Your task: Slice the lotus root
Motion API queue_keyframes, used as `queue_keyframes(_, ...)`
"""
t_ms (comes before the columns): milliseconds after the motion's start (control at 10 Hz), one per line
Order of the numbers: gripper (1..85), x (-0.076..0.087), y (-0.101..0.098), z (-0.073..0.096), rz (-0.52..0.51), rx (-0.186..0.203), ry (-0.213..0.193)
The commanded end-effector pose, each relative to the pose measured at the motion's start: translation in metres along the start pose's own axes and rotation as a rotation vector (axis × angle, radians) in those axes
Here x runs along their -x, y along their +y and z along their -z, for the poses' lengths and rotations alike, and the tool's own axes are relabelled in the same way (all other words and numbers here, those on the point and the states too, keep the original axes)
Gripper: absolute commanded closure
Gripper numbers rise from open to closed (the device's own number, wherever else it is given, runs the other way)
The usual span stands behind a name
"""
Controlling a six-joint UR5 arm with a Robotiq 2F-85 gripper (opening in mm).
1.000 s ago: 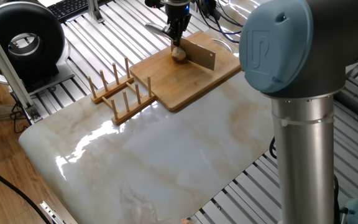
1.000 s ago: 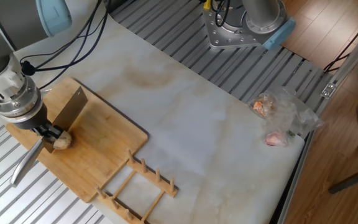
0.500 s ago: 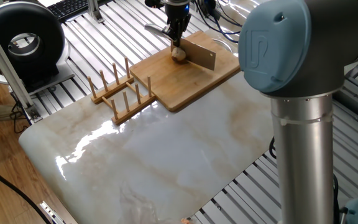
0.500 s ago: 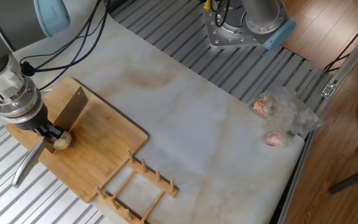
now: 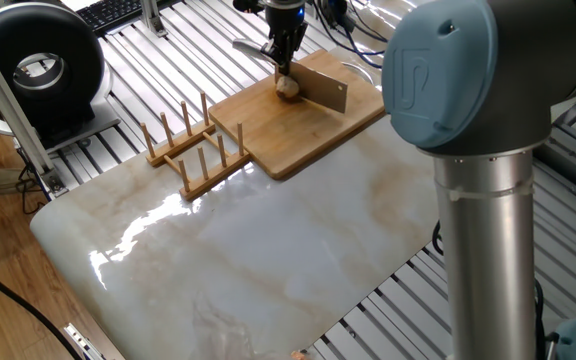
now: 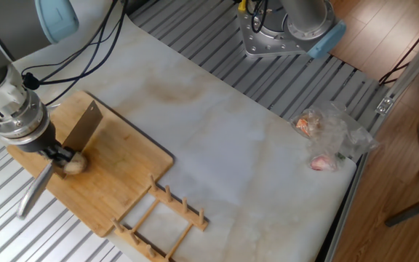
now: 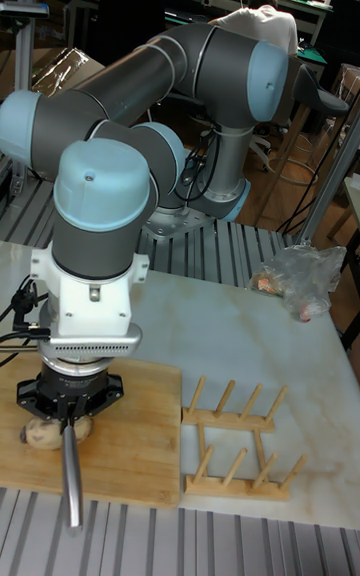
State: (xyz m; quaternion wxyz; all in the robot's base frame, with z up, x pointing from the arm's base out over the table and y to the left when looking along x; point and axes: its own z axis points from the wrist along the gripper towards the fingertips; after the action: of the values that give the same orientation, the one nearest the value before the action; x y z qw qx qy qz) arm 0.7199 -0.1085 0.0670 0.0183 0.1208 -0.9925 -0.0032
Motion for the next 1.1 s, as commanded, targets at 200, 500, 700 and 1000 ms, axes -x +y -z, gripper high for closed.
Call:
queue_keyframes(200,84.3,-0.001,0.003,-0.006,0.003,0.023,-0.003)
queue_keyframes(500,84.3,0.000,0.002,-0.012,0.003,0.019,-0.009)
queue_keyframes(700,84.3,0.001,0.002,-0.010,0.009,0.011,-0.005)
queue_keyframes(1000,84.3,-0.004,-0.001,-0.001,0.023,0.005,0.023)
